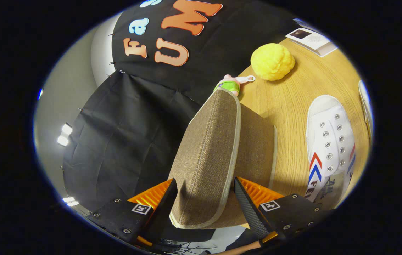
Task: Open the storage box then place both shoes into the box .Put the left shoe in first, then the right shoe, with the right side of both shoes facing outward in a uniform manner.
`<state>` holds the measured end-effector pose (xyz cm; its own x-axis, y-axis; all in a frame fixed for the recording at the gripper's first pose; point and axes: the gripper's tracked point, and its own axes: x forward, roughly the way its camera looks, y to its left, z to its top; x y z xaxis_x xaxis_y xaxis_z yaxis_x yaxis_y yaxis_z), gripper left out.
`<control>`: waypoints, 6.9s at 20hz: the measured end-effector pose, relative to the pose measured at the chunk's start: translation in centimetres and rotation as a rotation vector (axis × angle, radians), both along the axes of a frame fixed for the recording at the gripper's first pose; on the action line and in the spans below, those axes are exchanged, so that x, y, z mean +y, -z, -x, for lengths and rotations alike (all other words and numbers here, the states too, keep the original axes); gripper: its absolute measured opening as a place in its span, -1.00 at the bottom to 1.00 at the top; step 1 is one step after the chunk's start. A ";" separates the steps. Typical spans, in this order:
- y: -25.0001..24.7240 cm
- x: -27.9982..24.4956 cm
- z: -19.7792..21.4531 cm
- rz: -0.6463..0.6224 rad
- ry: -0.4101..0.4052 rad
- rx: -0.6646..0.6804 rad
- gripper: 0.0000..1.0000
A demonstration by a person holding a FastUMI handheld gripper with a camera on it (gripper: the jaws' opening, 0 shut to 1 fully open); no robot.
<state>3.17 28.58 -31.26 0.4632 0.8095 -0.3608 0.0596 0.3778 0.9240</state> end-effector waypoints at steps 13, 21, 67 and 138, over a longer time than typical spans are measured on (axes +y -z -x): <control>-2.6 -2.3 -1.9 -0.093 0.100 -0.066 -0.08; -3.0 -1.9 -2.2 -0.088 0.118 -0.103 -0.66; -19.0 17.2 -7.2 0.007 -0.045 -0.250 -0.79; 12.8 -14.8 2.5 0.814 -0.030 0.241 -0.13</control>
